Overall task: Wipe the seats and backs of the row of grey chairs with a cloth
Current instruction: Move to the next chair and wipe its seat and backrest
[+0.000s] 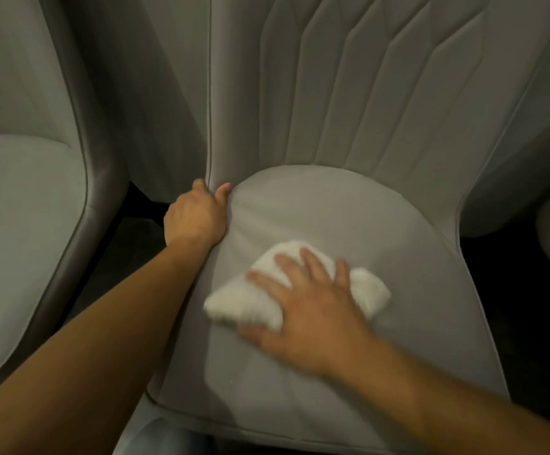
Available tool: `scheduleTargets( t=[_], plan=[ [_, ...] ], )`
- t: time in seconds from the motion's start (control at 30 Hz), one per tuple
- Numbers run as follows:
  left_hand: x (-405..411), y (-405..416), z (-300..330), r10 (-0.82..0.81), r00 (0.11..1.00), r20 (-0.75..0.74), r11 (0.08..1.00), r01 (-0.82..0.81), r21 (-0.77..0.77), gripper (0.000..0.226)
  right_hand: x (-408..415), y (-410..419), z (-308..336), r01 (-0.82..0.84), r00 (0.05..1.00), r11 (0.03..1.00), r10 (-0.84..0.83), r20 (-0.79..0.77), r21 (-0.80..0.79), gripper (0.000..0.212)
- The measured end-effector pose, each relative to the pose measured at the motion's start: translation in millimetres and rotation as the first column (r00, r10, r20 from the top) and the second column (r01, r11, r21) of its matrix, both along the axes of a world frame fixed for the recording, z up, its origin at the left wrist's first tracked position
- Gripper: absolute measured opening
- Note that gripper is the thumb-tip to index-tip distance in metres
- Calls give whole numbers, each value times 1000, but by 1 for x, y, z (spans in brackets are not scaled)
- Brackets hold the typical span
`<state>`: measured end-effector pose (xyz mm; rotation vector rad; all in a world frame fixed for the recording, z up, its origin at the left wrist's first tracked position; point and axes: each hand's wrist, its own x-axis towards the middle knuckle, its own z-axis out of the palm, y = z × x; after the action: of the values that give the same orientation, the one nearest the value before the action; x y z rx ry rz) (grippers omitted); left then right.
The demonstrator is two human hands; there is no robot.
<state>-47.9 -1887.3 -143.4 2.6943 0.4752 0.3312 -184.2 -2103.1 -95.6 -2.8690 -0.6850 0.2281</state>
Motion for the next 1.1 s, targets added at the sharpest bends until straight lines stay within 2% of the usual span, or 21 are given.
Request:
scheduleTargets(
  t=[0.13, 0.27, 0.43, 0.53, 0.7, 0.8, 0.93, 1.1],
  plan=[
    [-1, 1, -1, 5, 1000, -9, 1000, -6, -21, 65, 114, 15, 2, 233, 972, 970, -234, -4, -64, 84],
    [1, 1, -3, -2, 1000, 8, 1000, 3, -27, 64, 169, 22, 3, 268, 963, 963, -269, -29, -43, 84],
    [2, 2, -4, 11, 1000, 5, 1000, -11, -25, 69, 139, 9, 2, 214, 977, 973, -215, -5, -83, 89],
    [4, 2, -4, 15, 1000, 2, 1000, -15, -20, 72, 82, -18, 3, 158, 987, 983, -159, -4, -98, 91],
    [5, 3, -4, 23, 1000, -17, 999, -23, -31, 76, -27, -86, 18, 153, 980, 980, -167, -108, -126, 94],
    [4, 3, -3, 13, 1000, -23, 998, -14, -55, 76, -68, -109, 16, 176, 980, 975, -186, -68, -135, 88],
    [1, 1, 2, -35, 996, -86, 998, 30, -54, 71, -30, -99, 8, 253, 963, 962, -261, -70, -97, 90],
    [-26, 11, 2, -153, 945, -288, 976, 99, -193, 75, 80, -83, -1, 378, 926, 922, -376, 38, -82, 92]
  ],
)
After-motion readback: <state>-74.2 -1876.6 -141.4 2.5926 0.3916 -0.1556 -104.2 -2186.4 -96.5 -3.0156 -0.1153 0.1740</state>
